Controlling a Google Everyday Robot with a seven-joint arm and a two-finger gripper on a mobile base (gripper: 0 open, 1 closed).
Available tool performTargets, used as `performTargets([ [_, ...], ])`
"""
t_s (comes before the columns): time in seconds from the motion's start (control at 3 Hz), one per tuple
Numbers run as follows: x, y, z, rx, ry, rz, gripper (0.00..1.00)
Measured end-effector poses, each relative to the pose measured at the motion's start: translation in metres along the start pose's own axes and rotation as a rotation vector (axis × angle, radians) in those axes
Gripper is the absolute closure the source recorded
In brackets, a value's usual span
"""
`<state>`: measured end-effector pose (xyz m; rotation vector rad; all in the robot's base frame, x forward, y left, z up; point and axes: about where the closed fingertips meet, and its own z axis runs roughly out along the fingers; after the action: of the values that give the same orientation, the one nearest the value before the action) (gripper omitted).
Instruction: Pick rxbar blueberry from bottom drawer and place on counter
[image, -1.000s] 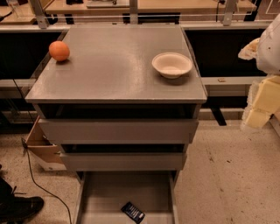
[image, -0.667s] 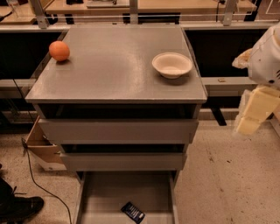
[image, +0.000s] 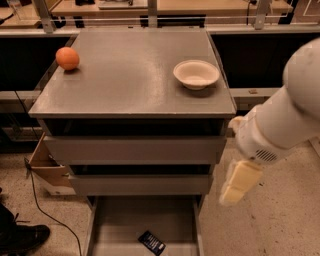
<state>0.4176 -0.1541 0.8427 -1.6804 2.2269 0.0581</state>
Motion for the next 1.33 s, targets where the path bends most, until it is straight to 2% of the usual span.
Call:
performTargets([
  [0.33,-0.014,0.043,0.074,-0.065,-0.06,-0.032,0.0],
  [0.67,-0.011,0.088,0.15,-0.134,-0.081,-0.057,0.0],
  [1.0,-0.007,0.14,0.226,-0.242,-0.09,-0.059,0.0],
  [1.33,-0.007,0.14,0.226,-0.242,-0.09,-0.059,0.0],
])
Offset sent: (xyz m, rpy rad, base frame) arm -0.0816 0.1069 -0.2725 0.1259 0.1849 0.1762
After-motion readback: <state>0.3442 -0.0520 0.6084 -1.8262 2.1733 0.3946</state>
